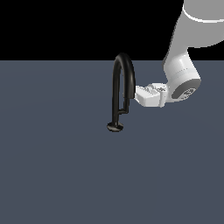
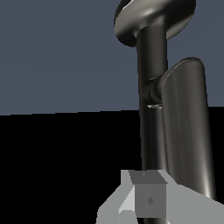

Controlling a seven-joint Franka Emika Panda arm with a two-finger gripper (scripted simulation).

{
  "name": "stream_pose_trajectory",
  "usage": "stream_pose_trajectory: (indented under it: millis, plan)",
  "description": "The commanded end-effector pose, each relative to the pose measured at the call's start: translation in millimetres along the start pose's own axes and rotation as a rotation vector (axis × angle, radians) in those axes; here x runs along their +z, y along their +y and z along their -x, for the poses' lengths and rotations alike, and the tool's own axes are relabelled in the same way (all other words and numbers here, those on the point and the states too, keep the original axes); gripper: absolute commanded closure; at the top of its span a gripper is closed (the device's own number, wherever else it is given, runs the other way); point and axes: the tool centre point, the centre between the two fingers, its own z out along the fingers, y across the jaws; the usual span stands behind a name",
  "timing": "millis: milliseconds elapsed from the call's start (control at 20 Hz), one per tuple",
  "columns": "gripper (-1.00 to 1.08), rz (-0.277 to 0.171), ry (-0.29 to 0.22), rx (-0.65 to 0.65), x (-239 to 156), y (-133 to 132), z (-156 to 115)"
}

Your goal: Turn on the faucet by rotating a designated handle.

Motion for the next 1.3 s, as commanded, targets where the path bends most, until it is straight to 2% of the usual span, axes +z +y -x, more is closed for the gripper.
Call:
stream_pose_trajectory:
  millis: [0, 400, 500, 1250]
  plan:
    - [1.08, 0.003, -0.002, 0.001, 0.0, 6.6, 2.4]
    - [1.08, 0.003, -0.002, 0.001, -0.2, 24.7, 8.4]
    - [1.08, -0.001, 0.001, -0.003, -0.1, 20.2, 8.0]
    - [1.08, 0.002, -0.001, 0.000, -0.3, 66.5, -11.0]
